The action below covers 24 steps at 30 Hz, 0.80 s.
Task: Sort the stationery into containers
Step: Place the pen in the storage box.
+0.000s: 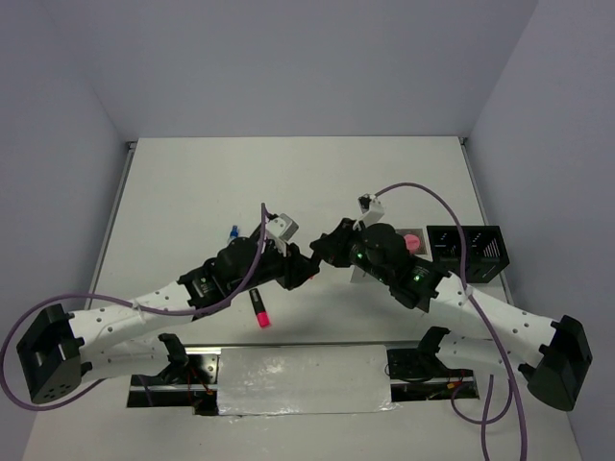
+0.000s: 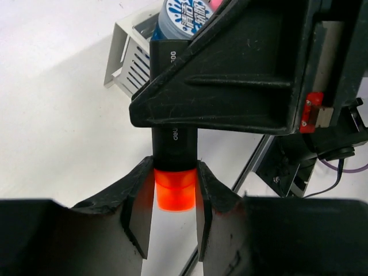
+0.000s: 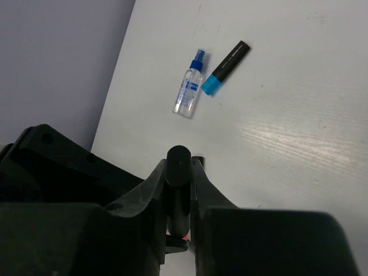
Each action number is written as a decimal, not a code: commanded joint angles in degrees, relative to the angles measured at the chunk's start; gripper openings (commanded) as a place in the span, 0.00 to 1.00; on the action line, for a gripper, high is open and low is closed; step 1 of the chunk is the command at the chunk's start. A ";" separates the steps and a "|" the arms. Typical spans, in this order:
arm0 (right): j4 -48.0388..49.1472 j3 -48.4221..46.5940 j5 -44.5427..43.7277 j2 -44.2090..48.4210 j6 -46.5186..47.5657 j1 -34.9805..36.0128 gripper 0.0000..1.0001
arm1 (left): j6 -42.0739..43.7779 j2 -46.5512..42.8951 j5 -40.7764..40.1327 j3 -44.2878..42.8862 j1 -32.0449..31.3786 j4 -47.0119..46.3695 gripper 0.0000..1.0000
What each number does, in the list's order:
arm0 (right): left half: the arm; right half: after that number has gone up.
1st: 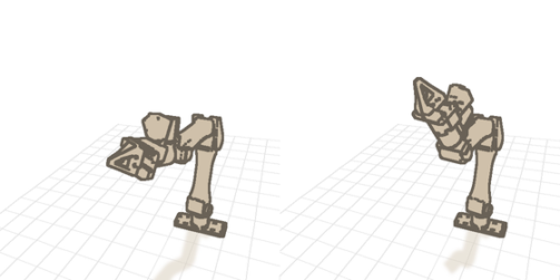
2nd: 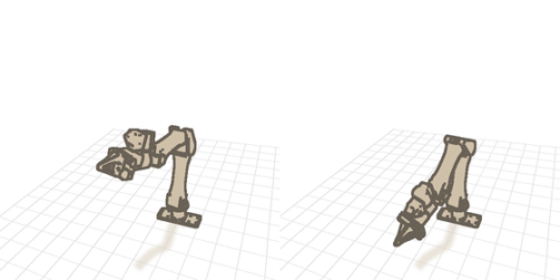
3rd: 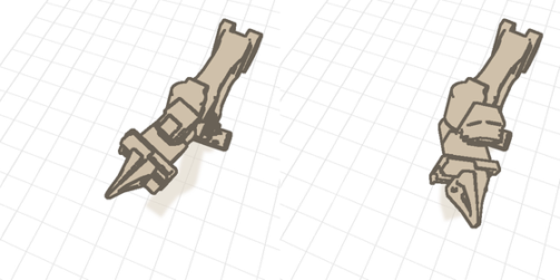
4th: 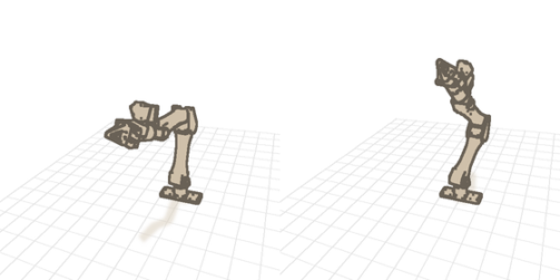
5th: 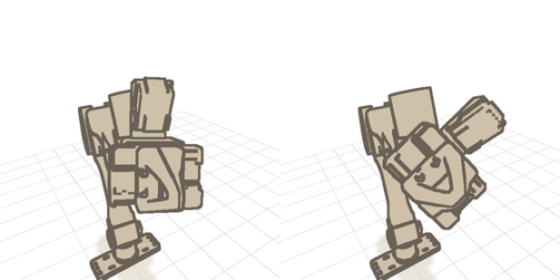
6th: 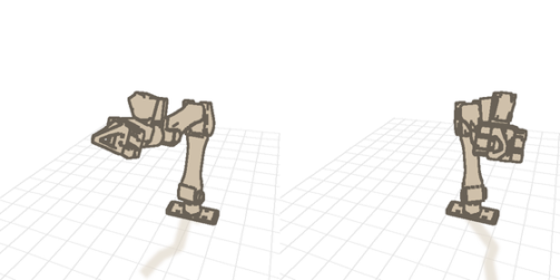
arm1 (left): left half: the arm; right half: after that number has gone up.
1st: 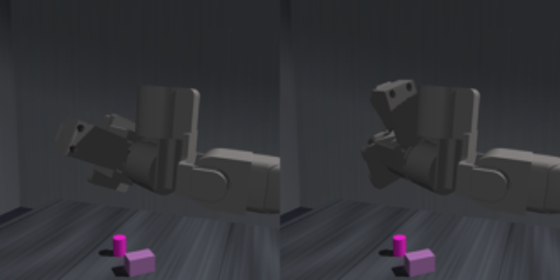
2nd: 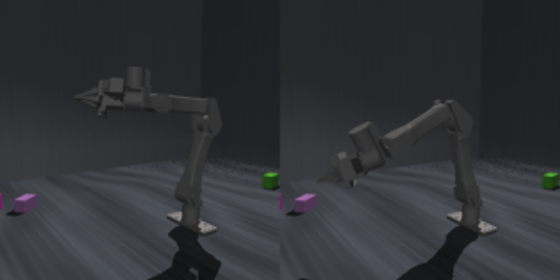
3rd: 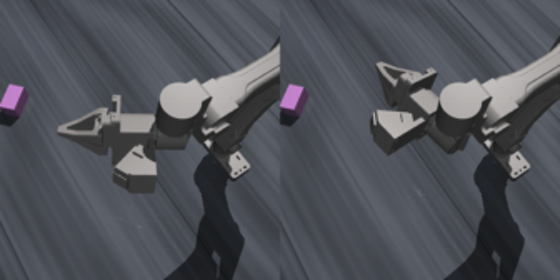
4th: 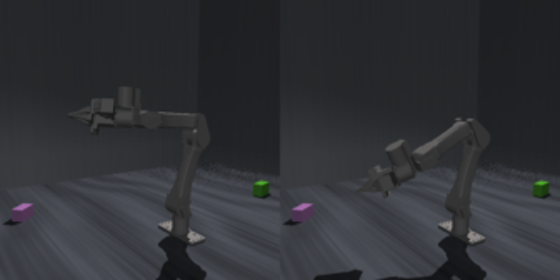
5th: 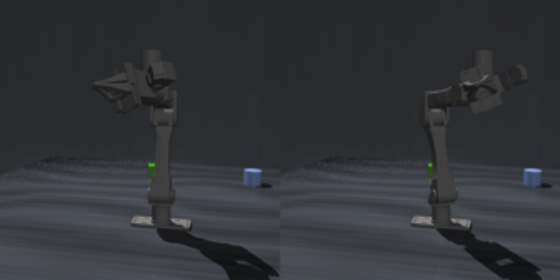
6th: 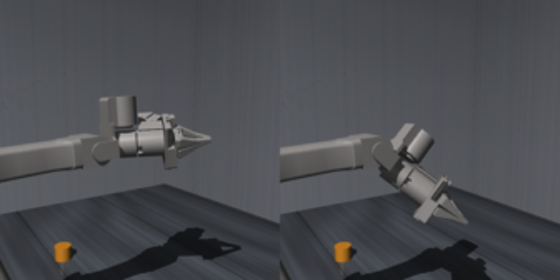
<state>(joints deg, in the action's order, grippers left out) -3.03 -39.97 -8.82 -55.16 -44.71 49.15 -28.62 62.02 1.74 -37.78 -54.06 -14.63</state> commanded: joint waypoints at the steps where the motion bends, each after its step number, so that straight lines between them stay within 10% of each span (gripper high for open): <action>1: 4.35 -3.01 -1.72 -0.13 0.76 0.60 0.09 | 2.69 -1.64 3.18 -0.37 -0.43 -3.56 0.09; 3: 3.47 -3.89 -3.21 0.40 2.86 0.51 0.00 | 3.48 -2.77 2.66 -0.19 -0.43 -2.69 0.23; 6: 2.07 -4.16 -7.59 4.33 9.69 0.34 0.00 | 3.75 -4.88 -1.46 -1.23 -0.43 1.77 0.99; 16: -10.06 -1.17 -53.71 20.43 23.08 -6.33 0.00 | -7.40 -3.22 -29.86 -17.50 -0.17 40.79 0.99; 24: -17.59 -3.27 -57.37 14.12 18.45 -32.42 0.00 | -9.34 -6.21 -26.96 -13.90 -0.25 41.88 0.99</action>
<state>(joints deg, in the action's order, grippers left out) -13.41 -40.93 -61.67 -36.77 -22.61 23.44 -35.55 57.43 -24.25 -52.56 -54.30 25.08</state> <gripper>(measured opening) 0.235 0.993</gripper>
